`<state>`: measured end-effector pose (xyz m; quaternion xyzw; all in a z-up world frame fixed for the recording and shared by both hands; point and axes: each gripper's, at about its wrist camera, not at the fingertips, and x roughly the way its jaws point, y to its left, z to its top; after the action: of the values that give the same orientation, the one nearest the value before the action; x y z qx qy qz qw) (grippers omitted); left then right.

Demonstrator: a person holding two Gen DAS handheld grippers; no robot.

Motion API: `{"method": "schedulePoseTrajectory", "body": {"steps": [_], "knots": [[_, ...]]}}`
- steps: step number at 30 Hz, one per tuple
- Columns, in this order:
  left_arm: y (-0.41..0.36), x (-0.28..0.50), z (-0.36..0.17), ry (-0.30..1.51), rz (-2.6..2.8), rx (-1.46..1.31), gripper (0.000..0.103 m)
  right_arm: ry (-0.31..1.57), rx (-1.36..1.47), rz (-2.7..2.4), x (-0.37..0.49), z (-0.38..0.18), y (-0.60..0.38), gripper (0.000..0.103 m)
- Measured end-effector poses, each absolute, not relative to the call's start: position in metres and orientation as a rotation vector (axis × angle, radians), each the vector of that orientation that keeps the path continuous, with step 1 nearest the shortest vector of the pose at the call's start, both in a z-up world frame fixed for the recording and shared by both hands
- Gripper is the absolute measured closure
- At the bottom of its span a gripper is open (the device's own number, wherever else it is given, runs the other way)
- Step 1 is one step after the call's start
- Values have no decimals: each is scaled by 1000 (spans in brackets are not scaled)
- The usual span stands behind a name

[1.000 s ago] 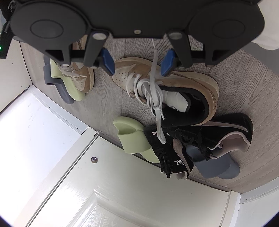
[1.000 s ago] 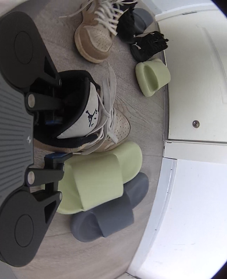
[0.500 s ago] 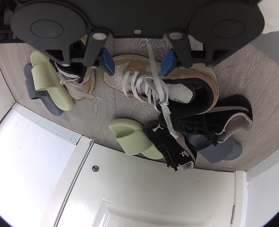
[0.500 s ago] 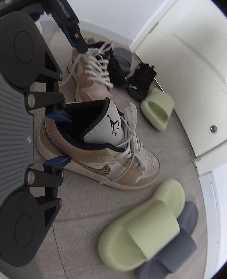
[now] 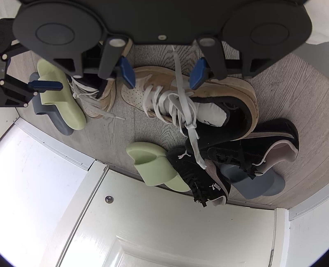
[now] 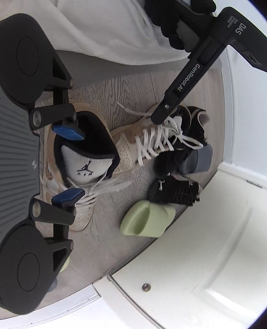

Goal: Organize scattered shoes

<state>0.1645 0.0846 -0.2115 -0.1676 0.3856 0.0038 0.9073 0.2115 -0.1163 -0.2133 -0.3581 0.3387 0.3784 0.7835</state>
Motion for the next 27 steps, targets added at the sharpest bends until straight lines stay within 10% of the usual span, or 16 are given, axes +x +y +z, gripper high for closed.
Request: {"method": "schedulePoseTrajectory", "body": {"steps": [15,27], "knots": [[95,163,-211,777,28,-423,44,1105,252,622,215,-255,-145,69],[107,177,-218,825,84,-490,44,652,-665,877,225,-194,-90,51]]}}
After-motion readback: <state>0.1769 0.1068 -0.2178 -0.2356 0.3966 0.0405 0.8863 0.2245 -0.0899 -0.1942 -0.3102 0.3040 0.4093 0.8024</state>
